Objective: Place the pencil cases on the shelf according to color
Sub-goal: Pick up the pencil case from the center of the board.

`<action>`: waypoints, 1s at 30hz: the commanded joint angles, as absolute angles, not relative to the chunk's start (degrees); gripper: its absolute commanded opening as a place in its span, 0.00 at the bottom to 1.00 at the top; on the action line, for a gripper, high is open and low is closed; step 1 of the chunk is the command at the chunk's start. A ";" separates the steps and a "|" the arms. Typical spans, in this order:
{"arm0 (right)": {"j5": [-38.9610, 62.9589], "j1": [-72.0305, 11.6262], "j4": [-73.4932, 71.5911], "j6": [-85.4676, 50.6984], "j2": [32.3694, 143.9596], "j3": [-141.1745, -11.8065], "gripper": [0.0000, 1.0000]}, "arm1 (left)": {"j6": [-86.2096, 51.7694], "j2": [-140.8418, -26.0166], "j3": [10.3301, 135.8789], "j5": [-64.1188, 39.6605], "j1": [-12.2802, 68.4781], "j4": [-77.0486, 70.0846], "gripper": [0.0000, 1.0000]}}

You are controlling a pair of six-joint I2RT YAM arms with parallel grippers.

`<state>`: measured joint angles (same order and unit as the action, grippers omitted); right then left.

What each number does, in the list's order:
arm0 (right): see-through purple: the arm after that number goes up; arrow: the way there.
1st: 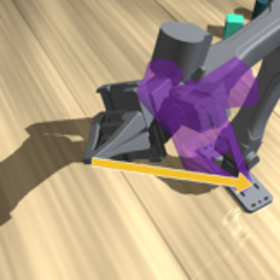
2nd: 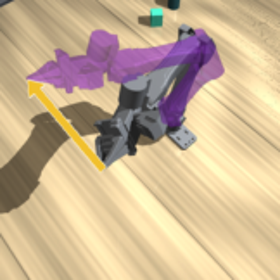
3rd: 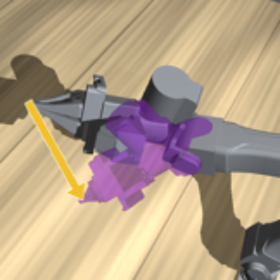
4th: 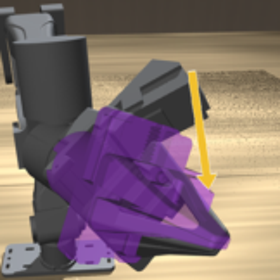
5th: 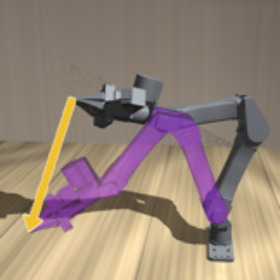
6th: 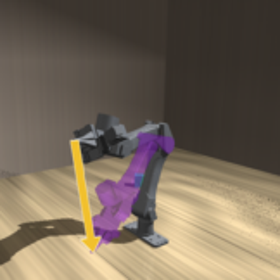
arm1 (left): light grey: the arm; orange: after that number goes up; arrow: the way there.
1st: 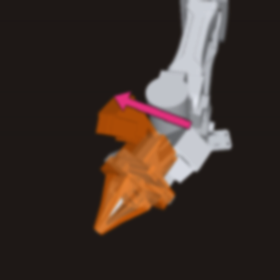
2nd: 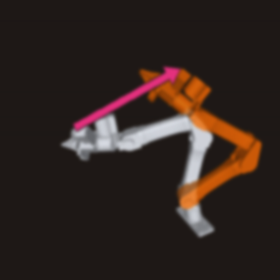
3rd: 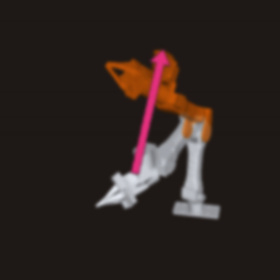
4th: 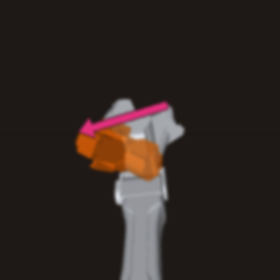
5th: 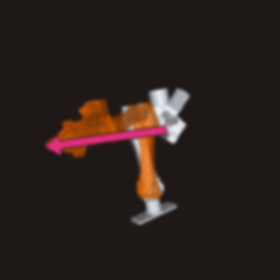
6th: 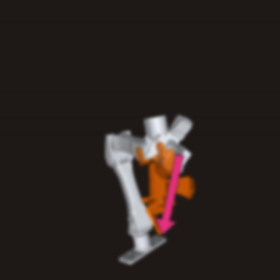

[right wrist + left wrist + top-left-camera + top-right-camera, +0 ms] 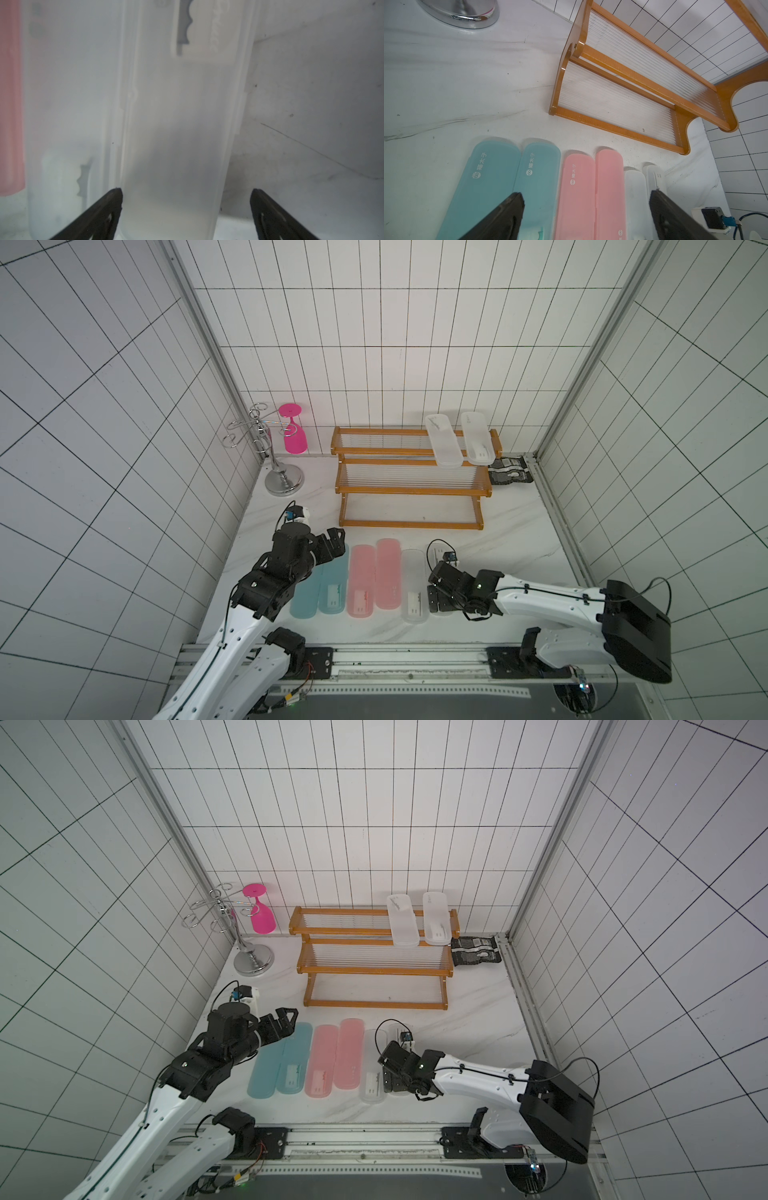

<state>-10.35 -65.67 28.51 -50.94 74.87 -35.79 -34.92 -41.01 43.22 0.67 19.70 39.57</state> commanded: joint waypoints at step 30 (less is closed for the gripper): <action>-18.92 -66.12 43.15 -59.92 57.59 -38.93 0.99 | -30.44 -40.40 46.00 -7.50 16.10 38.97 0.98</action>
